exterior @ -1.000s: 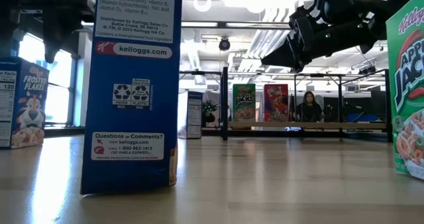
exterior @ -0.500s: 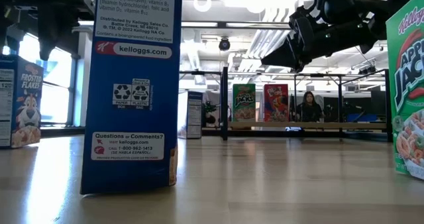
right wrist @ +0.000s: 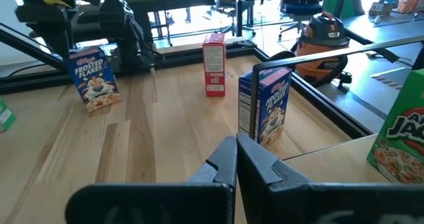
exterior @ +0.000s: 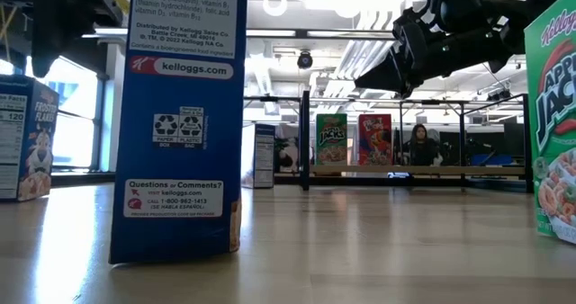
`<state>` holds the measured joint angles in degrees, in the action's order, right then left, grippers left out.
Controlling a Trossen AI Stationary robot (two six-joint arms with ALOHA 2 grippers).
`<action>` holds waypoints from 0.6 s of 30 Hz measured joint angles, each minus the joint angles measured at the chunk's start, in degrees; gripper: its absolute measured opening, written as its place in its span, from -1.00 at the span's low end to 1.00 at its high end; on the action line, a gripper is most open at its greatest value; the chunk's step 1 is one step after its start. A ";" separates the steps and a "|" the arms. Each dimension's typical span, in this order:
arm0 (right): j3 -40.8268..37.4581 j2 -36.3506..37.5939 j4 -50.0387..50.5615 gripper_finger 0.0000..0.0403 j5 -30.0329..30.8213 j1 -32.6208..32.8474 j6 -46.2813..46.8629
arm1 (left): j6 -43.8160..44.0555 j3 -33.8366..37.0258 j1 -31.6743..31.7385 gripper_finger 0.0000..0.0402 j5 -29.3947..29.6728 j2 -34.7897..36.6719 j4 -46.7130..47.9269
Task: Stack cereal on shelf
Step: Put the middle left blue cereal box on the shelf
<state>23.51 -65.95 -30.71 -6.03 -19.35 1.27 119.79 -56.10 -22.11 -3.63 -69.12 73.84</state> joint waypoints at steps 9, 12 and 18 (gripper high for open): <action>0.00 0.00 -0.05 -1.00 -0.28 0.01 0.21 | 0.08 -0.09 -0.04 0.40 4.37 -2.34 -1.26; 0.00 0.00 -0.05 -1.00 -0.31 0.01 0.21 | 0.08 0.09 -0.06 0.40 4.25 -2.39 -0.82; 0.00 0.00 -0.21 -1.00 -0.47 0.02 0.21 | 0.08 0.07 -0.04 0.40 4.27 -1.02 -0.91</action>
<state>23.51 -65.95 -30.92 -6.50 -19.33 1.48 119.87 -56.03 -22.15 0.64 -70.14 72.92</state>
